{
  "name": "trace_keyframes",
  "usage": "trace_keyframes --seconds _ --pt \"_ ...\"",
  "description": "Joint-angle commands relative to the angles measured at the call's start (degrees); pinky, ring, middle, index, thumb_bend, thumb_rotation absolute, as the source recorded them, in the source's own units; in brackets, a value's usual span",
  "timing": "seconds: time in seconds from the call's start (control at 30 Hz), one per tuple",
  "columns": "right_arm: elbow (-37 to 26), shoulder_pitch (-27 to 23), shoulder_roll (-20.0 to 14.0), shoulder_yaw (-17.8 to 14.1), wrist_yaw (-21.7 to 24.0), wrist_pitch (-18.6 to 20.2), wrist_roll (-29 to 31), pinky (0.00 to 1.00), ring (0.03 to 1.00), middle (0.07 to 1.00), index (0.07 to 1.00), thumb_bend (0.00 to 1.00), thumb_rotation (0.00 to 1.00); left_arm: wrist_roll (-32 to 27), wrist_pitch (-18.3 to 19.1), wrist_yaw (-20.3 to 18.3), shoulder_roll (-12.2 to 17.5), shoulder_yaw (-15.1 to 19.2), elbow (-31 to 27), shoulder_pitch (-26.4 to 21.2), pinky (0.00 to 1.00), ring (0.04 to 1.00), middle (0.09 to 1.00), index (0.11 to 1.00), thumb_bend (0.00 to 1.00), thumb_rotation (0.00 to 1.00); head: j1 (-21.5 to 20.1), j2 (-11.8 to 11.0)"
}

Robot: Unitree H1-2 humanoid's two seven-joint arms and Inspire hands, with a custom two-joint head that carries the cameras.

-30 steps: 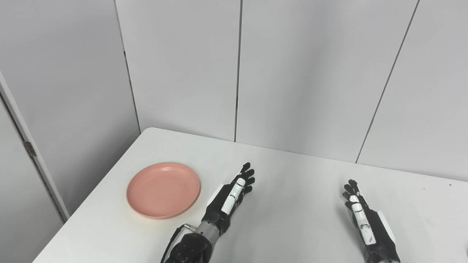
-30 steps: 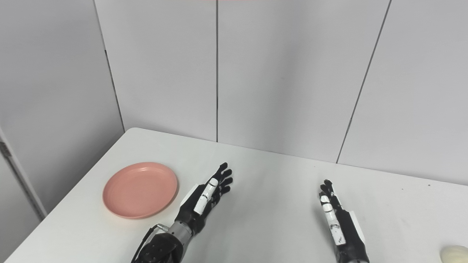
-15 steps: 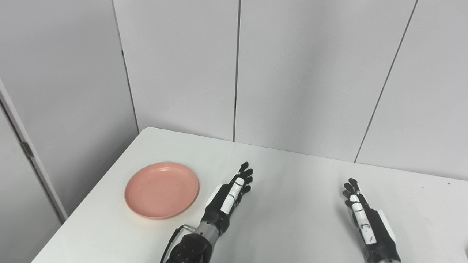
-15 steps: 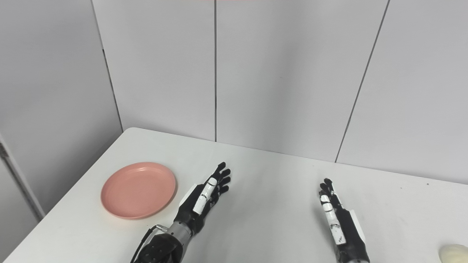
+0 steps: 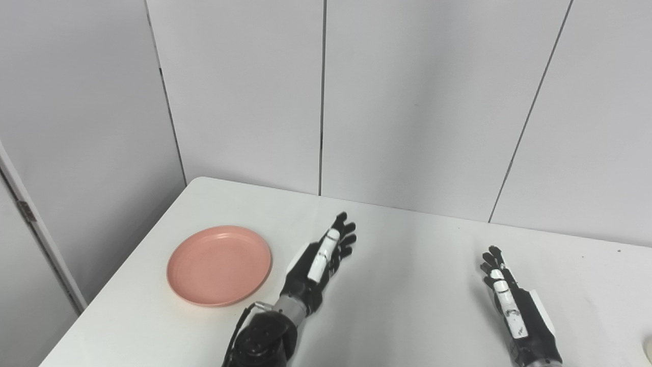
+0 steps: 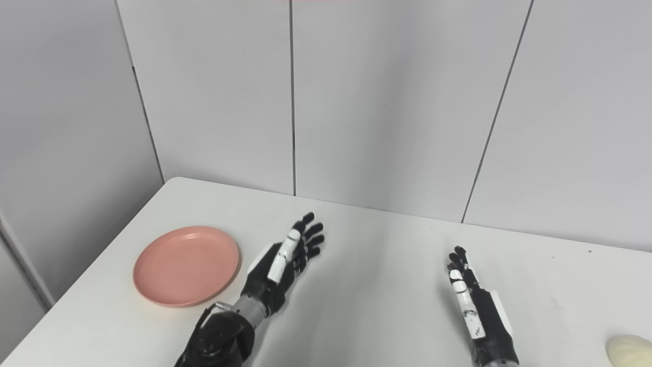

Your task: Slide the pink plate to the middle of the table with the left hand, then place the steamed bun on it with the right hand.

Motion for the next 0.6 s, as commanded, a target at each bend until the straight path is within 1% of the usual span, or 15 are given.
trace_keyframes --seconds 0.0,0.13,0.23,0.37,0.47,0.5,0.53,0.57 --pt "1.2 0.5 -0.7 -0.5 0.3 -3.5 0.4 0.98 0.964 0.970 0.991 0.23 1.00 -0.5 0.5 1.0 0.0 1.0 -4.5 -3.5 0.97 0.928 0.941 0.949 0.66 1.00 0.1 0.0" --pt "1.8 0.3 -0.8 -0.5 0.3 -3.9 0.4 0.98 0.959 0.968 0.989 0.24 1.00 -1.7 2.2 1.1 1.1 2.8 -9.7 -3.5 0.98 0.929 0.943 0.949 0.67 1.00 0.3 0.1" --pt "1.7 0.3 -0.8 -0.5 0.3 -3.4 0.4 0.99 0.964 0.971 0.993 0.23 1.00 -2.6 3.1 1.8 1.6 4.6 -13.3 -3.5 0.97 0.932 0.946 0.954 0.64 1.00 0.4 0.2" --pt "1.3 0.3 -0.9 -0.6 0.8 -3.8 1.2 0.99 0.965 0.972 0.992 0.22 1.00 -4.2 3.8 3.9 2.5 8.5 -18.3 -3.8 0.98 0.938 0.943 0.948 0.61 1.00 1.3 0.1" --pt "1.7 0.2 -0.9 -0.9 1.1 -4.3 1.8 0.99 0.967 0.976 0.996 0.20 1.00 -4.5 4.2 5.3 2.9 10.2 -19.8 -4.0 0.97 0.945 0.944 0.946 0.61 1.00 1.8 0.0" --pt "1.9 0.1 -1.0 -1.0 1.3 -4.5 1.9 0.99 0.967 0.976 0.996 0.20 1.00 -4.4 3.8 5.8 3.3 11.0 -20.0 -4.0 0.97 0.945 0.945 0.945 0.61 1.00 2.1 0.0" --pt "2.1 0.1 -1.0 -1.1 1.4 -4.6 2.0 1.00 0.967 0.975 0.997 0.19 1.00 -4.4 3.4 6.2 3.7 11.5 -20.2 -4.1 0.94 0.935 0.943 0.949 0.60 1.00 2.1 0.0" --pt "2.1 0.0 -1.1 -1.0 1.3 -4.4 1.9 1.00 0.967 0.975 0.997 0.19 1.00 -4.5 3.0 6.7 4.1 12.4 -20.1 -4.2 0.93 0.934 0.942 0.949 0.60 1.00 2.3 -0.1"
